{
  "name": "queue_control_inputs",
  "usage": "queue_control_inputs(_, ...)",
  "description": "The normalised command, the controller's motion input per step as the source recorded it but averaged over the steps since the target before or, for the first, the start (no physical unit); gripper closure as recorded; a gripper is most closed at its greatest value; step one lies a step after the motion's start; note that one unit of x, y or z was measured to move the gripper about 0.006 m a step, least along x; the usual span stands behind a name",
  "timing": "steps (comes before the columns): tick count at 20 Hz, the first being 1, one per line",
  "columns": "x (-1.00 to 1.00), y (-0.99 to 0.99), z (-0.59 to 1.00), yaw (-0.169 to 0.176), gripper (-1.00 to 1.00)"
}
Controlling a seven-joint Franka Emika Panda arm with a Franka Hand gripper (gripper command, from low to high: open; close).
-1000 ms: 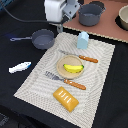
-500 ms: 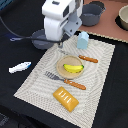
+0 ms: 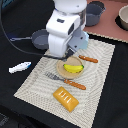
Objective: Interact with the objects in diverse but meaningful ways.
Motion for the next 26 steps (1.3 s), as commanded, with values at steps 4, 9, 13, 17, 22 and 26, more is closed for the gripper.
queue_control_inputs(4,0.58,-0.23,-0.16,0.067,-1.0)
queue_control_inputs(9,0.43,0.01,-0.14,0.032,-1.0)
queue_control_inputs(13,0.28,0.09,-0.11,0.035,-1.0)
queue_control_inputs(17,0.18,0.01,-0.12,0.026,-1.0)
queue_control_inputs(22,0.2,0.0,-0.14,0.008,-1.0)
queue_control_inputs(26,0.23,0.0,-0.18,0.0,-1.0)
